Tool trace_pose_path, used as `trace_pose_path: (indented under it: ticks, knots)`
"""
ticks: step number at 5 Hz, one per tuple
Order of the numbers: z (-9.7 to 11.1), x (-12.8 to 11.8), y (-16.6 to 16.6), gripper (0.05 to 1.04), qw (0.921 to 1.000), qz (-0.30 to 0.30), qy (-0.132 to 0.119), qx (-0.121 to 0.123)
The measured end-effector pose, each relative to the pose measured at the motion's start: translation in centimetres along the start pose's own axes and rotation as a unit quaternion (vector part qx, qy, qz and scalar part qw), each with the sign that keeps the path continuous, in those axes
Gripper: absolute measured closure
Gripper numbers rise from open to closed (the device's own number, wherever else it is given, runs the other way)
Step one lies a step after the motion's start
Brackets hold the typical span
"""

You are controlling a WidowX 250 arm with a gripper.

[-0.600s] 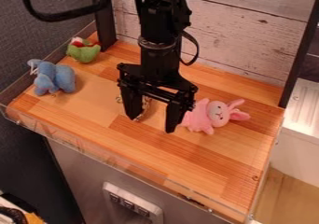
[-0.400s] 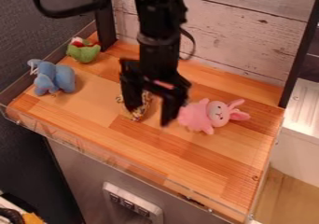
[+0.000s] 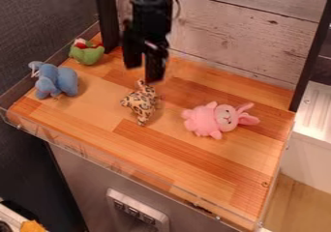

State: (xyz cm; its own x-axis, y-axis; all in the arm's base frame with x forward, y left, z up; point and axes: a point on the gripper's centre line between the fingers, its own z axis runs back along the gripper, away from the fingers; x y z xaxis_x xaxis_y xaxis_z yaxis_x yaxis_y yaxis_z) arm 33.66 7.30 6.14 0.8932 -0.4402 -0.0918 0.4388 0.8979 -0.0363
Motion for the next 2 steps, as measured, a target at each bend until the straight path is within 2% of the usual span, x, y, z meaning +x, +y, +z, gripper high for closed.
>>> trace_pose_path:
  ticks: [1, 2]
  knots:
    - [0.2, 0.7, 4.6, 0.085, 0.9997, -0.025, -0.001, -0.003]
    - [0.0, 0.1, 8.5, 0.086, 0.9999, 0.003, 0.004, -0.016]
